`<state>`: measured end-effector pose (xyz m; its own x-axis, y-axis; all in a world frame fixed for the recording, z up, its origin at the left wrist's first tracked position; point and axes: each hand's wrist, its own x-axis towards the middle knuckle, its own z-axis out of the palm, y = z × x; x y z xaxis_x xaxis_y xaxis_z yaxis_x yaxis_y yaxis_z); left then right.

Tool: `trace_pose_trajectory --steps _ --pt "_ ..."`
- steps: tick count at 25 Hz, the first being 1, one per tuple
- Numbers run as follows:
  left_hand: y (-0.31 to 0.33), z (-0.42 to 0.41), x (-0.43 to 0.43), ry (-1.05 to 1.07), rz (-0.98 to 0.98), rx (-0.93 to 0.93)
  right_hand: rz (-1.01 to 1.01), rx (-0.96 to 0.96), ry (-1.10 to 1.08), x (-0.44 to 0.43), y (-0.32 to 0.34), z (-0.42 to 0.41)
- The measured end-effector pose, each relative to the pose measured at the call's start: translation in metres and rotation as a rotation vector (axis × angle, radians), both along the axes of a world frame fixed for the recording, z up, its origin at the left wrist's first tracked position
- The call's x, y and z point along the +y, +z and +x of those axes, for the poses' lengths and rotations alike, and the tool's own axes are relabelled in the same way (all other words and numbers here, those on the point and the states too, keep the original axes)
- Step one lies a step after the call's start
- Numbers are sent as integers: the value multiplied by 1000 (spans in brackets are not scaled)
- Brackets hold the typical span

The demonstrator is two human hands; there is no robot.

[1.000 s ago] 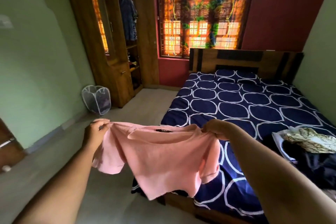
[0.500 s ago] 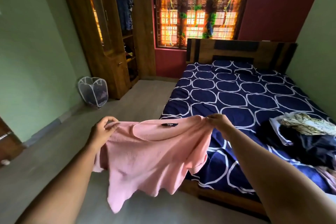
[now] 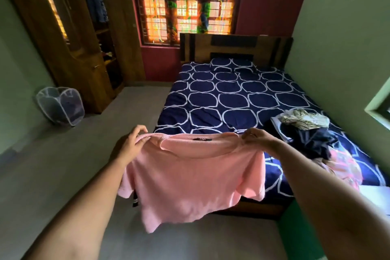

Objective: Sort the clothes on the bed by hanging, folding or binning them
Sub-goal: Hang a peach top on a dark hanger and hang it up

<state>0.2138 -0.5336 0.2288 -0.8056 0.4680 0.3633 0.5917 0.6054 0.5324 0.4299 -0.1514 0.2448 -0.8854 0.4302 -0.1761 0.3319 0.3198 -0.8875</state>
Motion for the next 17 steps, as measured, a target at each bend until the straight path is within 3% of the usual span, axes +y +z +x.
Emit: trace_pose_trajectory --steps 4,7,10,13,17 --pt "3 -2 42 -240 -389 463 426 -16 -70 45 -7 24" --pt "15 7 88 -290 -391 408 495 49 -214 82 -2 35" --pt "13 6 128 -277 -234 369 402 61 -361 118 3 44" --pt "7 0 162 -185 -89 292 175 191 -397 151 6 54" --pt "10 12 213 -169 -2 31 -47 297 -423 186 7 65"
